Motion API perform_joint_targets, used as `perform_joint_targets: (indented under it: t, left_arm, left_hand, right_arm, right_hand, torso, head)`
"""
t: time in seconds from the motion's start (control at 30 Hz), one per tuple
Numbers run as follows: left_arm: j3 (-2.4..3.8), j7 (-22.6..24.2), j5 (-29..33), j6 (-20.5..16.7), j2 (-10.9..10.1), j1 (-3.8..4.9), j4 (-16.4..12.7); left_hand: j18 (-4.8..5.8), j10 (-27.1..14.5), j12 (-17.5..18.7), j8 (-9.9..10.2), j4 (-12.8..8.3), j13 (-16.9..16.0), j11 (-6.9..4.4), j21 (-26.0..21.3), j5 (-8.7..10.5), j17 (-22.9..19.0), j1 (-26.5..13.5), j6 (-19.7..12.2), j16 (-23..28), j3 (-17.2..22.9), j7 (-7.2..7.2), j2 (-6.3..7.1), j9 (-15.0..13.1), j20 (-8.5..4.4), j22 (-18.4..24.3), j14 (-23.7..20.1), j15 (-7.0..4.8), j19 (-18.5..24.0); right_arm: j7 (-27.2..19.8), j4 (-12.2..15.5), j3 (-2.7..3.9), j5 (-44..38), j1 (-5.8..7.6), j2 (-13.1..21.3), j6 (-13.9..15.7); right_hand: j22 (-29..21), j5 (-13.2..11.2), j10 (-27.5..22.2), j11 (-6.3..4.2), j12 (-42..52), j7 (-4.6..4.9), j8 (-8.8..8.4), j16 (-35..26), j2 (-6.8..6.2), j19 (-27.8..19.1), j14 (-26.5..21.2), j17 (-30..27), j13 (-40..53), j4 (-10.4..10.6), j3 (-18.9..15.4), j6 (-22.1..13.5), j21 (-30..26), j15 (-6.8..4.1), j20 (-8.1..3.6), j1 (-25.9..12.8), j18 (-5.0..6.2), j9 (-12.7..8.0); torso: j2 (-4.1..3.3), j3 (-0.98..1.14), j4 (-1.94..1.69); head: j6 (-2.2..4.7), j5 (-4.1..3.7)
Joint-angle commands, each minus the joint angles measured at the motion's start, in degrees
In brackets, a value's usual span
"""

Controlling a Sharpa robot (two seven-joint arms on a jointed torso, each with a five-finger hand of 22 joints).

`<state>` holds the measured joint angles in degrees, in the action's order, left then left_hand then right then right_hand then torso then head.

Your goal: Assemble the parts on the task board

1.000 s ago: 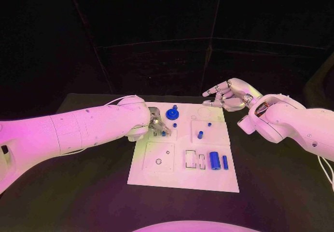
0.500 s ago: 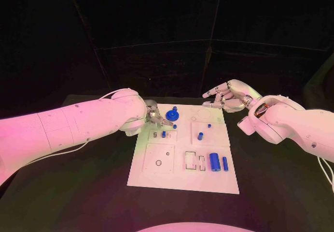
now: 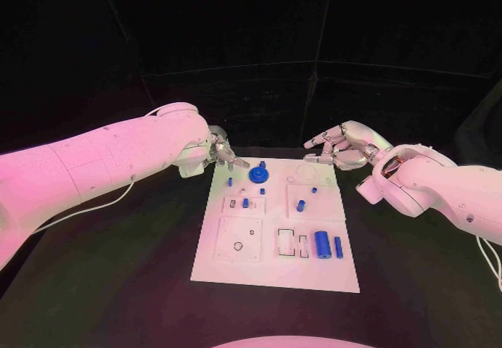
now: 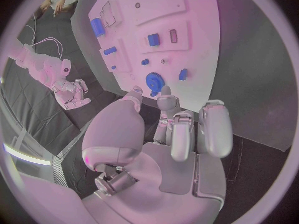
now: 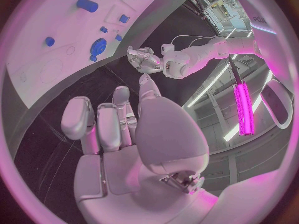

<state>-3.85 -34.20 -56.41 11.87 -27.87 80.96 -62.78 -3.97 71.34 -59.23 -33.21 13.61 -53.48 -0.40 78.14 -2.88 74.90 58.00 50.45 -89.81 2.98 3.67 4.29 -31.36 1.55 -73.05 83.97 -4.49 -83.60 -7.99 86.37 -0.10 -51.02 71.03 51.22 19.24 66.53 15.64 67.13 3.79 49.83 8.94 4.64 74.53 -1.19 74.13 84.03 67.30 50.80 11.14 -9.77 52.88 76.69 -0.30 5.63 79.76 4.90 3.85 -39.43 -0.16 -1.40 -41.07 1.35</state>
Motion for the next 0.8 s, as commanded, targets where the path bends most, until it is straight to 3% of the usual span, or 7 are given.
perform_joint_targets:
  t: [0.03,0.17,0.43,0.8]
  left_arm:
    - [-0.31,0.3,-0.5,5.8,1.4,-0.03,2.9]
    - [-0.68,1.0,-1.7,6.6,3.2,-0.58,6.6]
    - [-0.96,1.8,-3.7,6.9,5.4,-1.50,11.3]
    - [-1.08,2.8,-4.2,7.4,6.7,-2.46,13.9]
  left_hand:
    - [0.24,-0.3,0.4,0.4,0.0,0.2,0.05,-0.2,0.07,15.1,0.7,0.0,-0.2,-0.4,0.19,-0.33,0.2,0.43,0.0,6.0,0.41,0.0]
    - [0.25,-0.5,0.4,0.5,0.0,0.3,0.10,-0.2,0.04,15.1,1.3,0.1,-0.2,-0.7,0.24,-0.99,0.5,0.51,-0.1,6.0,0.47,0.0]
    - [0.26,-0.6,0.5,0.7,0.0,0.4,0.14,-0.2,0.03,15.1,1.8,0.2,-0.2,-0.9,0.27,-1.44,0.7,0.57,-0.1,6.0,0.50,0.0]
    - [0.29,-0.6,0.5,0.8,-0.2,0.5,0.17,-0.1,0.03,15.1,2.5,0.3,-0.2,-1.2,0.31,-1.99,0.9,0.63,-0.3,6.0,0.55,-0.1]
  right_arm:
    - [-0.3,0.0,0.03,0.2,0.11,-0.2,-0.3]
    - [-0.3,-0.1,0.03,0.2,0.11,-0.4,-0.3]
    - [-0.4,-0.2,0.03,0.2,0.11,-0.7,-0.3]
    - [-0.5,-0.4,0.03,0.2,0.10,-1.1,-0.3]
  right_hand:
    - [-0.1,-0.2,-0.5,0.01,-0.2,-0.08,0.33,-0.2,0.18,-0.4,1.1,0.0,-0.1,0.0,-0.3,-0.2,-0.1,-0.25,0.17,-0.3,0.43,0.0]
    - [-0.1,-0.2,-0.5,0.00,-0.2,-0.08,0.33,-0.2,0.21,-0.4,1.1,0.0,-0.1,-0.1,-0.3,-0.2,-0.1,-0.25,0.17,-0.3,0.43,0.0]
    - [-0.1,-0.1,-0.5,0.00,-0.2,-0.08,0.33,-0.2,0.25,-0.4,1.1,0.0,0.0,-0.1,-0.3,-0.2,-0.2,-0.25,0.17,-0.2,0.43,0.0]
    - [0.0,-0.1,-0.5,-0.01,-0.2,-0.09,0.34,-0.2,0.35,-0.4,1.1,0.0,-0.1,-0.1,-0.3,-0.2,-0.2,-0.26,0.17,-0.1,0.43,0.1]
  torso:
    - [-0.11,-0.13,0.03]
    - [-0.03,-0.06,0.06]
    - [0.01,-0.06,-0.04]
    - [0.03,-0.02,-0.03]
  head:
    - [0.03,0.06]
    - [-0.06,0.10]
    - [-0.19,0.29]
    - [-0.29,0.11]
